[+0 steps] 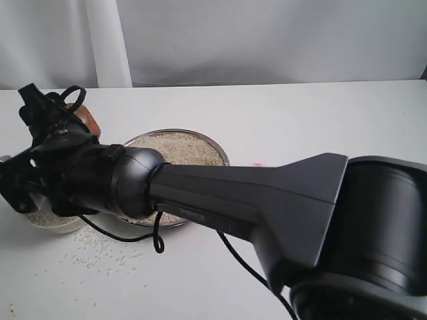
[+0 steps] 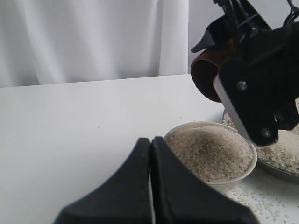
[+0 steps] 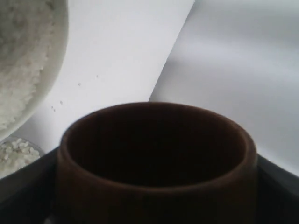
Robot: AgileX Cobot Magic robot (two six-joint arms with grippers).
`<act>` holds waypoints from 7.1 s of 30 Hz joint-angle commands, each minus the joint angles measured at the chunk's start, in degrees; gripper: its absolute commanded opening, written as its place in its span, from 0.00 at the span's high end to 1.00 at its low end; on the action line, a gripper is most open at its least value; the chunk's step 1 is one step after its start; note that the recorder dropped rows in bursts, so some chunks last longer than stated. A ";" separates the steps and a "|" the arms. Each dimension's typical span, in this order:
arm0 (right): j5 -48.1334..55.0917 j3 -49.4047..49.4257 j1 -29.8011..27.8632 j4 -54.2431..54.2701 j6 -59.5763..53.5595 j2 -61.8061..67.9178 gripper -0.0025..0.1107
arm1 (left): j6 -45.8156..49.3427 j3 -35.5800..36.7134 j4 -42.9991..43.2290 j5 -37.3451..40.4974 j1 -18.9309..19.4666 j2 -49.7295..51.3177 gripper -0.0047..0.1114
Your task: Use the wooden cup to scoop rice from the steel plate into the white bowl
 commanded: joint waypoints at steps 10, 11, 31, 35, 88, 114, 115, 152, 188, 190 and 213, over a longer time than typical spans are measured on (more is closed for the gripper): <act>3.68 0.01 -11.95 46.81 -1.93 -25.62 0.98 | -0.27 0.11 -0.47 -0.65 -0.18 0.01 0.96; 4.79 0.01 -12.97 49.23 -2.81 -27.11 0.98 | -0.27 0.11 -0.47 -0.65 -0.18 0.01 0.96; -10.84 40.60 -33.40 69.06 -5.28 -65.12 0.98 | -0.27 0.11 -0.47 -0.65 -0.18 0.01 0.96; -20.15 52.56 -38.27 73.33 -5.28 -70.19 0.98 | -0.27 0.11 -0.47 -0.65 -0.18 0.01 0.96; -97.67 82.69 -40.54 59.02 8.44 -20.23 0.98 | -0.27 0.11 -0.47 -0.65 -0.18 0.01 0.96; -95.44 82.69 -45.72 52.21 12.84 -15.87 0.89 | -0.27 0.11 -0.47 -0.65 -0.18 0.01 0.96; -95.68 82.69 -45.72 52.21 12.72 -15.87 0.82 | -0.27 0.11 -0.47 -0.65 -0.18 0.01 0.96; -100.16 95.00 -45.72 59.06 10.66 -43.41 0.14 | -0.27 0.11 -0.47 -0.65 -0.18 0.01 0.96; -72.33 95.00 -45.72 37.22 48.08 -103.07 0.98 | -0.27 0.11 -0.47 -0.65 -0.18 0.01 0.96; -72.47 95.00 -45.72 37.22 47.97 -103.49 0.98 | -0.27 0.11 -0.47 -0.65 -0.18 0.01 0.96; -31.57 95.00 -45.94 52.10 19.45 -118.51 0.98 | -0.27 0.11 -0.47 -0.65 -0.18 0.01 0.96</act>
